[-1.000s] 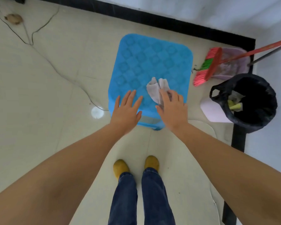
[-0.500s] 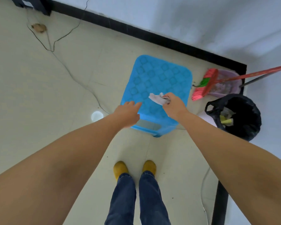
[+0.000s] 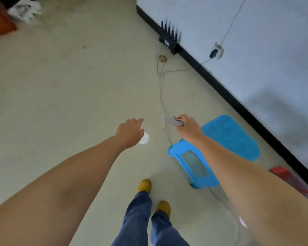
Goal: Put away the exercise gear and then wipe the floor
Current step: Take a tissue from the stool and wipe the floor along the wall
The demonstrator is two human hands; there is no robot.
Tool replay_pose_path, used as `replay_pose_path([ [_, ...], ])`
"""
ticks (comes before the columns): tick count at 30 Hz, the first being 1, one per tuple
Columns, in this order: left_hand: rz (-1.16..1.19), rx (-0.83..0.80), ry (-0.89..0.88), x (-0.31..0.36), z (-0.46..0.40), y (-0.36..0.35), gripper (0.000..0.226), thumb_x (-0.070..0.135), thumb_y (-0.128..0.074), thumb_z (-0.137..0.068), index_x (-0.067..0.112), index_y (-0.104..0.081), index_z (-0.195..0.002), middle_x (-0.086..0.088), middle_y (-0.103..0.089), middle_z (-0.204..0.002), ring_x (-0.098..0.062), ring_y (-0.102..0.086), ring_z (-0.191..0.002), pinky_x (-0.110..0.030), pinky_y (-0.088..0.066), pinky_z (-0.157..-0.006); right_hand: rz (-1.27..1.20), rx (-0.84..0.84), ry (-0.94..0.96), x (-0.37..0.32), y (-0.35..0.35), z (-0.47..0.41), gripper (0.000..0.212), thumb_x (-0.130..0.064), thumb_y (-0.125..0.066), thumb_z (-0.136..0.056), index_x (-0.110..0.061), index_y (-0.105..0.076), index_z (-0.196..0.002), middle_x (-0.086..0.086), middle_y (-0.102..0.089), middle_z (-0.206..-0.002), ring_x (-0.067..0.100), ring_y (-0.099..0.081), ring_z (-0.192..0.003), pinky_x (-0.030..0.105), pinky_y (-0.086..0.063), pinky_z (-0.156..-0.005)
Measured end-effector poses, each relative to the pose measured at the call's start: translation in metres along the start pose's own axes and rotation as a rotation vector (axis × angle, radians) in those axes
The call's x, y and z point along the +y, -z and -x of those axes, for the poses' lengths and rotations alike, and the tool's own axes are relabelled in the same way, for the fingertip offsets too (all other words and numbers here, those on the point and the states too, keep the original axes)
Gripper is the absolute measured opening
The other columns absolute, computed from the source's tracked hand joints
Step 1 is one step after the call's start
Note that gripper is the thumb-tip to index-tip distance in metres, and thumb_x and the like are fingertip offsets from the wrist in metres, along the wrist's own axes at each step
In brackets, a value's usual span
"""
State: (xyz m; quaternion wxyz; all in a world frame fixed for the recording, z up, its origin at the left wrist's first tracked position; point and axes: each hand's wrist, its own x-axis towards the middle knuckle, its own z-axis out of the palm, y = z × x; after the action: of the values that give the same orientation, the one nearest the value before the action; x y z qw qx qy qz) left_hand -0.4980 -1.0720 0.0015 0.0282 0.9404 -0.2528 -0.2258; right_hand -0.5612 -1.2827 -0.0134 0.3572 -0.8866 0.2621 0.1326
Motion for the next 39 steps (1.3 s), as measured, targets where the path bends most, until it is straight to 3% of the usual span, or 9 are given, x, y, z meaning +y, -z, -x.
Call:
replay_pose_path([
  [6,0.169,0.076,0.41,-0.082,0.114,0.007,0.046,0.031,-0.033,-0.099,0.017,-0.029,-0.143,-0.012,-0.043,-0.139,-0.029,-0.041,-0.126,-0.041,-0.037,-0.099,0.17,-0.181,0.366,-0.11,-0.042,0.027,0.033,-0.019,-0.049,-0.09,-0.017,-0.057,-0.122,0.02,-0.058,-0.117,0.033,-0.061,-0.102,0.023,-0.036,-0.073],
  [12,0.312,0.227,0.694,-0.156,0.233,0.013,0.046,0.032,-0.034,-0.099,0.016,-0.031,-0.142,-0.012,-0.044,-0.137,-0.031,-0.042,-0.125,-0.043,-0.038,-0.098,0.318,-0.294,0.626,-0.221,-0.104,0.077,0.037,-0.018,-0.048,-0.091,-0.016,-0.053,-0.128,0.022,-0.053,-0.122,0.036,-0.057,-0.107,0.032,-0.044,-0.084],
  [19,0.497,0.414,1.057,-0.252,0.419,-0.025,0.047,0.034,-0.034,-0.099,0.019,-0.029,-0.143,-0.01,-0.043,-0.139,-0.029,-0.04,-0.128,-0.042,-0.038,-0.098,0.43,-0.49,0.937,-0.351,-0.241,0.202,0.039,-0.013,-0.047,-0.087,-0.013,-0.053,-0.125,0.024,-0.054,-0.118,0.037,-0.059,-0.098,0.033,-0.046,-0.079],
  [24,0.585,0.468,1.275,-0.318,0.548,-0.066,0.047,0.033,-0.035,-0.099,0.018,-0.032,-0.143,-0.01,-0.046,-0.138,-0.029,-0.043,-0.126,-0.041,-0.04,-0.1,0.5,-0.577,1.105,-0.419,-0.344,0.312,0.038,-0.012,-0.045,-0.088,-0.013,-0.052,-0.126,0.022,-0.048,-0.121,0.038,-0.055,-0.104,0.035,-0.044,-0.088],
  [31,0.7,0.496,1.497,-0.393,0.681,-0.121,0.043,0.033,-0.037,-0.099,0.018,-0.038,-0.139,-0.011,-0.051,-0.134,-0.03,-0.049,-0.123,-0.042,-0.041,-0.101,0.664,-0.748,1.33,-0.48,-0.462,0.439,0.04,-0.012,-0.042,-0.09,-0.02,-0.05,-0.128,0.014,-0.042,-0.126,0.034,-0.057,-0.104,0.035,-0.047,-0.089],
  [39,0.789,0.538,1.637,-0.487,0.747,-0.162,0.044,0.034,-0.037,-0.098,0.017,-0.039,-0.139,-0.01,-0.051,-0.134,-0.028,-0.051,-0.12,-0.04,-0.041,-0.1,0.799,-0.847,1.473,-0.563,-0.593,0.497,0.043,-0.01,-0.041,-0.088,-0.019,-0.05,-0.129,0.014,-0.043,-0.127,0.033,-0.055,-0.108,0.034,-0.046,-0.091],
])
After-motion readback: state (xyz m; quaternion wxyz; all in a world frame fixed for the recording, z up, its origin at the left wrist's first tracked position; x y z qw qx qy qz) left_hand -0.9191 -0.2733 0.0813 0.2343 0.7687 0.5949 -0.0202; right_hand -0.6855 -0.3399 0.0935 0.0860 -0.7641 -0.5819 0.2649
